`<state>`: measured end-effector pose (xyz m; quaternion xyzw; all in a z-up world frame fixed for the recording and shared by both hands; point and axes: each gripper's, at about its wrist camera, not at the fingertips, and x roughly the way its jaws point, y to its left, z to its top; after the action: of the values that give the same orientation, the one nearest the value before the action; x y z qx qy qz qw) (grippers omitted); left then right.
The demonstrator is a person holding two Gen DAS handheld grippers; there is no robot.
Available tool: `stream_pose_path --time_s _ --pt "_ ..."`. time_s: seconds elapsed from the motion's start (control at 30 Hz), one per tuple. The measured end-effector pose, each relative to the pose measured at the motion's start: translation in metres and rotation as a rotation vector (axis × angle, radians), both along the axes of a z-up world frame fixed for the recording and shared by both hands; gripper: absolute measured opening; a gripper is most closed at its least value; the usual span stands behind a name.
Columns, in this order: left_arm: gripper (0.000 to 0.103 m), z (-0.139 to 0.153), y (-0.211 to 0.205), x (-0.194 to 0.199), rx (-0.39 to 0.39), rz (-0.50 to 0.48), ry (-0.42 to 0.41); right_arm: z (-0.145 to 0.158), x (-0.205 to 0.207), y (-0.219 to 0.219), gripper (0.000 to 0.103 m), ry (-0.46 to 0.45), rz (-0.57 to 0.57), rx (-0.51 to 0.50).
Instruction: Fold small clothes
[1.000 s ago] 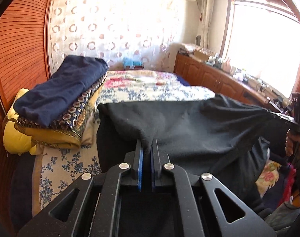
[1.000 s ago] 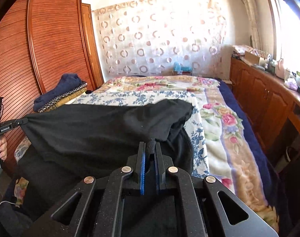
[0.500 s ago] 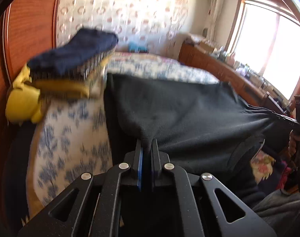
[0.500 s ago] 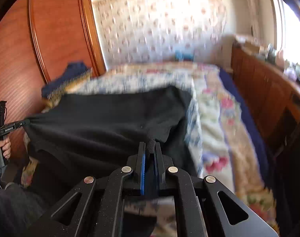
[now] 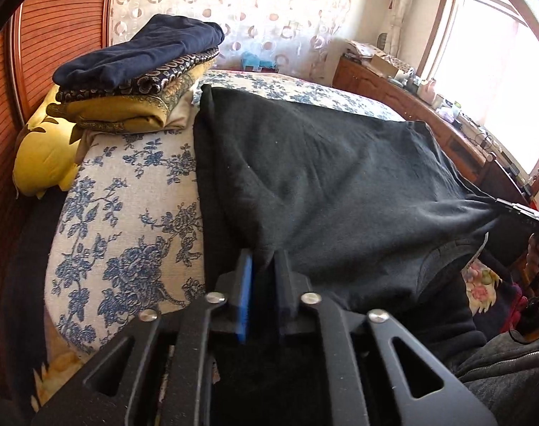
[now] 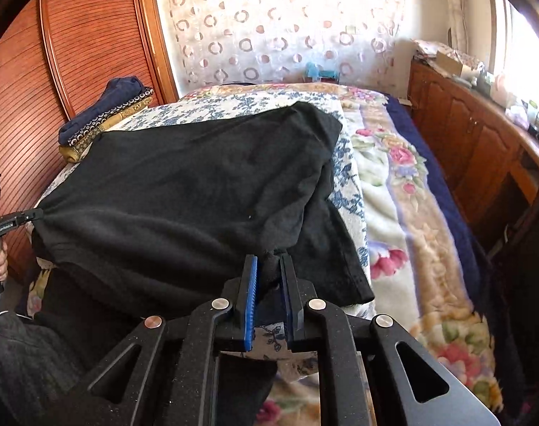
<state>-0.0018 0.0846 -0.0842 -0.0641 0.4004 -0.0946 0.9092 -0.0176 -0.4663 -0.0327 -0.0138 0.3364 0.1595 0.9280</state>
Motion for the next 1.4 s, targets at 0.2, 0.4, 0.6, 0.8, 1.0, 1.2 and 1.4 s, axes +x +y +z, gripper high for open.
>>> stream_pose_path --time_s 0.2,0.4,0.6,0.8,1.0,1.2,1.4 --pt "0.077 0.004 0.012 -0.005 0.02 0.064 -0.023 0.011 -0.012 0.001 0.039 -0.058 -0.022 -0.015" --pt "0.077 -0.012 0.019 0.006 0.011 0.103 0.037 0.007 -0.011 0.026 0.052 -0.086 0.033 -0.002" --pt "0.077 -0.016 0.012 0.007 0.031 0.088 0.033 -0.006 0.007 0.068 0.052 -0.096 0.082 -0.015" --pt "0.075 -0.017 0.014 0.005 -0.026 0.082 0.018 -0.025 0.029 0.119 0.052 -0.055 0.188 -0.035" --pt "0.069 -0.016 0.014 0.004 -0.019 0.088 0.015 -0.041 0.054 0.152 0.052 -0.032 0.235 -0.07" --pt "0.068 -0.017 0.015 0.003 -0.015 0.086 0.013 -0.049 0.066 0.161 0.057 -0.033 0.223 -0.086" --pt "0.055 -0.017 0.012 0.002 -0.007 0.082 0.009 -0.056 0.064 0.17 0.075 -0.064 0.229 -0.109"
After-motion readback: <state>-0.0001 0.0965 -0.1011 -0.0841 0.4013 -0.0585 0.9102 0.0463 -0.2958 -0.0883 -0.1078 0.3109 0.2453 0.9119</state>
